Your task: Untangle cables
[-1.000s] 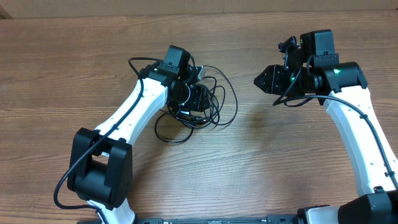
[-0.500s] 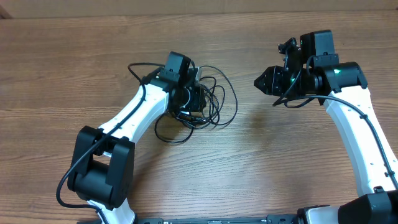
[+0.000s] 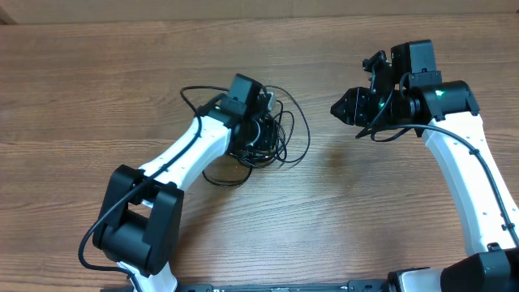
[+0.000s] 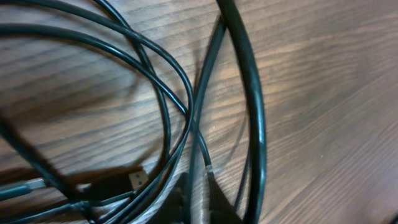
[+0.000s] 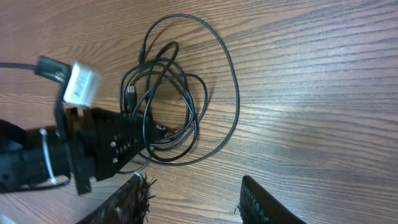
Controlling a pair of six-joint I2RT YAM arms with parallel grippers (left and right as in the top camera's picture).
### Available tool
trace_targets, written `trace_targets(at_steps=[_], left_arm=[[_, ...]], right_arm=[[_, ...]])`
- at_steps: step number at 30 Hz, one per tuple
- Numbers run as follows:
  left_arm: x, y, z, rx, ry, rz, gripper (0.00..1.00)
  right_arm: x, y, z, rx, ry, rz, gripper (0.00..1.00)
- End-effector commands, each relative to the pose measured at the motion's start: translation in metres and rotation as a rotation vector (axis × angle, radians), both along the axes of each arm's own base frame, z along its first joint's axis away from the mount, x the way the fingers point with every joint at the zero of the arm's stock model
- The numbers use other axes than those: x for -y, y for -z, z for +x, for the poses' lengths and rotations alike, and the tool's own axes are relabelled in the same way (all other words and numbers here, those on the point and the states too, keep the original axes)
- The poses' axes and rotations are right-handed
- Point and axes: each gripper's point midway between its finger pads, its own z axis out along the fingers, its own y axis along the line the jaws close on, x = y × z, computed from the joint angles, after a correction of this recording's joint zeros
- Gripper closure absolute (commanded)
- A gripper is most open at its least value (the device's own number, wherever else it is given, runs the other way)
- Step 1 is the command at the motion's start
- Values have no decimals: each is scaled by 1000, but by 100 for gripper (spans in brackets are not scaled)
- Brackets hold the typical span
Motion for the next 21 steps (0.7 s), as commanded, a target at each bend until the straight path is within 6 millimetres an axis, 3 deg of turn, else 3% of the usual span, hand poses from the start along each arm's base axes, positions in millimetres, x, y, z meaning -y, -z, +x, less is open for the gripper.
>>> trace_targets(at_steps=[1, 5, 13, 18, 21], left_arm=[[-2, -4, 1, 35, -8, 28, 96], [-1, -14, 3, 44, -8, 3, 96], [20, -70, -4, 153, 118, -136, 96], [12, -66, -6, 145, 104, -90, 96], [-11, -50, -6, 125, 44, 46, 96]], right_arm=[[-2, 3, -4, -16, -12, 5, 55], [-2, 7, -6, -31, -12, 3, 55], [-20, 17, -10, -53, -61, 2, 55], [-47, 28, -10, -54, -132, 0, 54], [-63, 40, -9, -68, -174, -4, 54]])
